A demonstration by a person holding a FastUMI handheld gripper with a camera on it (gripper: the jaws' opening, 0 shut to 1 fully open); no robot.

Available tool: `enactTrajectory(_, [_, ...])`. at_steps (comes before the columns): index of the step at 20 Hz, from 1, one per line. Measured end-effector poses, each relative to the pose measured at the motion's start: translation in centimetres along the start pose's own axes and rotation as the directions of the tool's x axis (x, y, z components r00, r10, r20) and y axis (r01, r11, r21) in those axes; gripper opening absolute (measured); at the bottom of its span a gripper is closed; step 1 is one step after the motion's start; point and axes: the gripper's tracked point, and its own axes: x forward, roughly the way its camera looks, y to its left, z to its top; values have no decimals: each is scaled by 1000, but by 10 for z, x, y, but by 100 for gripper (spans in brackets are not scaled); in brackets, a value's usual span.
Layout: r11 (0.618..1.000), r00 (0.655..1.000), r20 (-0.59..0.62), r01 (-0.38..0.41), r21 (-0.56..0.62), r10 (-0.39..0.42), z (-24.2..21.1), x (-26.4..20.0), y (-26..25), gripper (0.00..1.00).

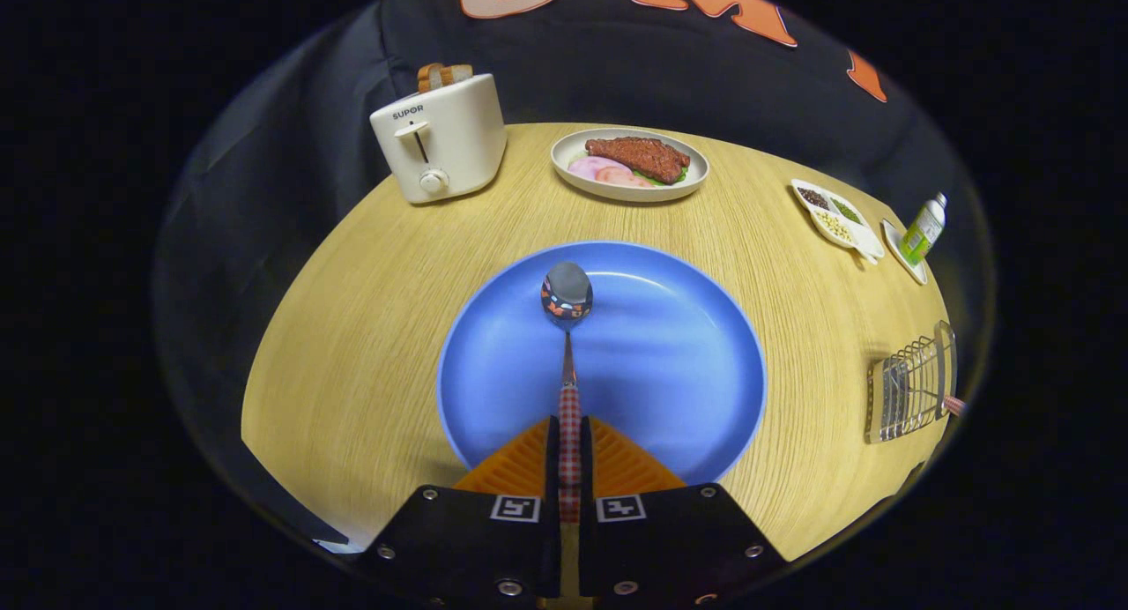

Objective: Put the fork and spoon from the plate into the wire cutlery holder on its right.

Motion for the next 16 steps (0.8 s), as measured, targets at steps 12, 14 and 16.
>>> enactTrajectory(12, [989, 966, 220, 123, 80, -138, 62, -99, -135, 9])
enactTrajectory(14, [981, 957, 231, 150, 120, -174, 62, -118, -166, 9])
enactTrajectory(16, [970, 951, 229, 174, 168, -210, 56, -133, -194, 9])
